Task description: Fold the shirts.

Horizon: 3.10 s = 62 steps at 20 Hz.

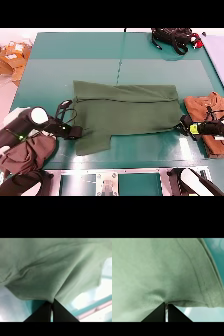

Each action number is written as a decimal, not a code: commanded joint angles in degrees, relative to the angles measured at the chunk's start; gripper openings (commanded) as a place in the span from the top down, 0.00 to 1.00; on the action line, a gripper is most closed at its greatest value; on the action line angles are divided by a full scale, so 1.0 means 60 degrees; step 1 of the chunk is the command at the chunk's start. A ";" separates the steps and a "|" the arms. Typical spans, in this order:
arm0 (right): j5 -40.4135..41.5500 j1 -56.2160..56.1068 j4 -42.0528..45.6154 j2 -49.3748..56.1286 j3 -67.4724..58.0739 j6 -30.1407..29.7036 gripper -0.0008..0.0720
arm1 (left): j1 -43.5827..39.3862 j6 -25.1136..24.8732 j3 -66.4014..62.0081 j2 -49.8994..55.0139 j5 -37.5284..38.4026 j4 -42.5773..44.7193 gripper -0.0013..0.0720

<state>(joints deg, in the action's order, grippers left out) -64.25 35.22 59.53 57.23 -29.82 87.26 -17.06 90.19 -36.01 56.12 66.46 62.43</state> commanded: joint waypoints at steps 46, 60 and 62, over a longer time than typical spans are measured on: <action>-0.2371 -0.1075 -0.0525 0.9449 -0.9617 -0.3242 0.24 | 0.2131 -0.0408 -1.0335 0.6779 0.1027 -0.0131 0.17; -0.5235 -0.1599 -0.1348 0.6972 -1.1697 -0.2688 0.97 | -0.1472 -0.1122 -1.0287 0.8109 -0.1727 -0.1082 0.95; -0.5577 -0.1800 -0.2095 0.5996 -1.1697 -0.2601 0.97 | -0.2277 -0.1224 -1.0287 0.8768 -0.2459 -0.1738 0.95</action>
<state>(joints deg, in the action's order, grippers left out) -92.64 25.80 52.99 100.03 -98.63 70.37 -24.53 83.59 -97.73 104.29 57.91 56.34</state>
